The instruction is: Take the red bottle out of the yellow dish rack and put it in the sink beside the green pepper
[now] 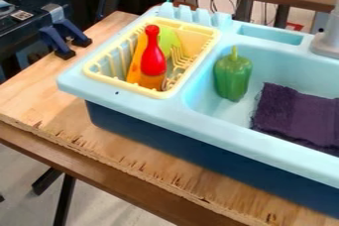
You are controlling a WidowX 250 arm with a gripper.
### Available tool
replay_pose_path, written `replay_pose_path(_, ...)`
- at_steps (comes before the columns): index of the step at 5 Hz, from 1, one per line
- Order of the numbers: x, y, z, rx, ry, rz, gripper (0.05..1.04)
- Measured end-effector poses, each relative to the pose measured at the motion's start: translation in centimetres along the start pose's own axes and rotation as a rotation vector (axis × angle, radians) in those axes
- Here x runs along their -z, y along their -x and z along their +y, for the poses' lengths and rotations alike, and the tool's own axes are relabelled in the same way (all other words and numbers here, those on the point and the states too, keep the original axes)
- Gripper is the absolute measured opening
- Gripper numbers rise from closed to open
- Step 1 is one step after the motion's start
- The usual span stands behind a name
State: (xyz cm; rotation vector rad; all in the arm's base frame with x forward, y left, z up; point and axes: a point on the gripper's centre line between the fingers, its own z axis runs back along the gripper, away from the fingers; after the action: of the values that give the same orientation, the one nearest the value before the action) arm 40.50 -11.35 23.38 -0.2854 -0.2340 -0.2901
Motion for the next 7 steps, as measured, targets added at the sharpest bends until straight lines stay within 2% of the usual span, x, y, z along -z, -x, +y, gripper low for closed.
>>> replay_pose_path(1, 1.8, 0.3, 0.5, -0.014, 0.006, 0.050, 1.003)
replay_pose_path(2, 2.7, 2.3, 1.5, -0.050, -0.001, 0.099, 1.003)
replay_pose_path(3, -0.7, 4.4, 0.8, -0.025, -0.035, 0.047, 1.003)
replay_pose_path(4, -3.2, 6.3, 0.5, 0.001, -0.071, 0.083, 1.003)
replay_pose_path(5, -3.7, 7.8, 1.1, 0.061, -0.170, 0.150, 1.003)
replay_pose_path(6, -4.4, 8.7, 2.8, 0.059, -0.247, 0.193, 1.003)
replay_pose_path(7, -5.1, 9.1, 4.4, 0.003, -0.186, 0.103, 1.003)
